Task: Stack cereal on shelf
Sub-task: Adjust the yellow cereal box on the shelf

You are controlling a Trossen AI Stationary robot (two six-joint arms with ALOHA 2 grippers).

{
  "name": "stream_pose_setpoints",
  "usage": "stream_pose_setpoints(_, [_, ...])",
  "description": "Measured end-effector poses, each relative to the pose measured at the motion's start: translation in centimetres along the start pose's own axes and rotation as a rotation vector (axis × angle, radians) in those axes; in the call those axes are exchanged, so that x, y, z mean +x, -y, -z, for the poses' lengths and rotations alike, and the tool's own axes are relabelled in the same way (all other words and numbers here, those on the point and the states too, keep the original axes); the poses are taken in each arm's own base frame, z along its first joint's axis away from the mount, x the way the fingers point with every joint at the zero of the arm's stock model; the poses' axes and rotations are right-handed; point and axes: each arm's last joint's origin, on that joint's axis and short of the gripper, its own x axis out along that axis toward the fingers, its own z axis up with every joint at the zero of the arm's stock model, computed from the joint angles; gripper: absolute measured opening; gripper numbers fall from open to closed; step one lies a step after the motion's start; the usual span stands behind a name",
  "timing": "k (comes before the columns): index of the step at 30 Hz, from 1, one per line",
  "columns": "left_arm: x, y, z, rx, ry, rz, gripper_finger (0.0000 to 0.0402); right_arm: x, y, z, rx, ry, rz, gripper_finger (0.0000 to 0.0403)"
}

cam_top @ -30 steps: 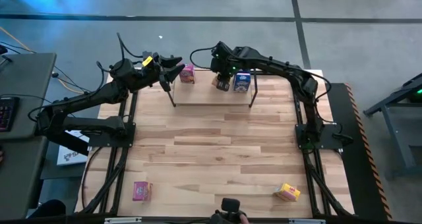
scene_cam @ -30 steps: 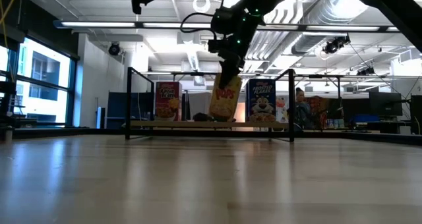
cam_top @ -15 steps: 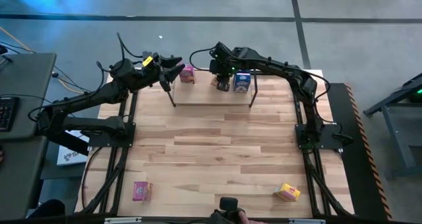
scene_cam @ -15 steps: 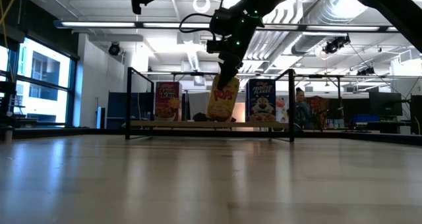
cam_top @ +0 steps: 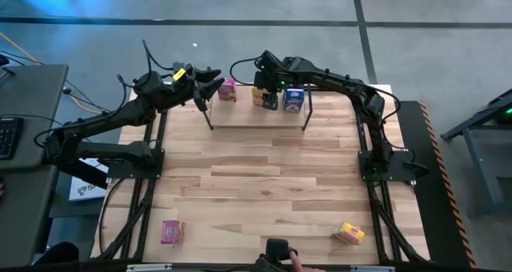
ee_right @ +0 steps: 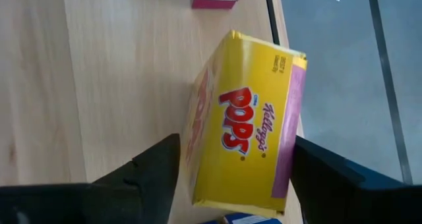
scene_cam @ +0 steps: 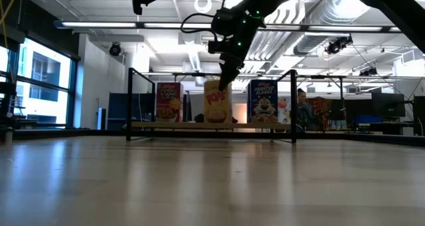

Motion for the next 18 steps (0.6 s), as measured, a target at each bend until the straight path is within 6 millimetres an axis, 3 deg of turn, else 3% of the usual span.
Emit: stream_pose_setpoints(18, [-0.01,-0.12,0.34,-0.002,-0.035,-0.012,0.0209,-0.03,-0.20,0.09,-0.107,-0.072,0.105,0.0245])
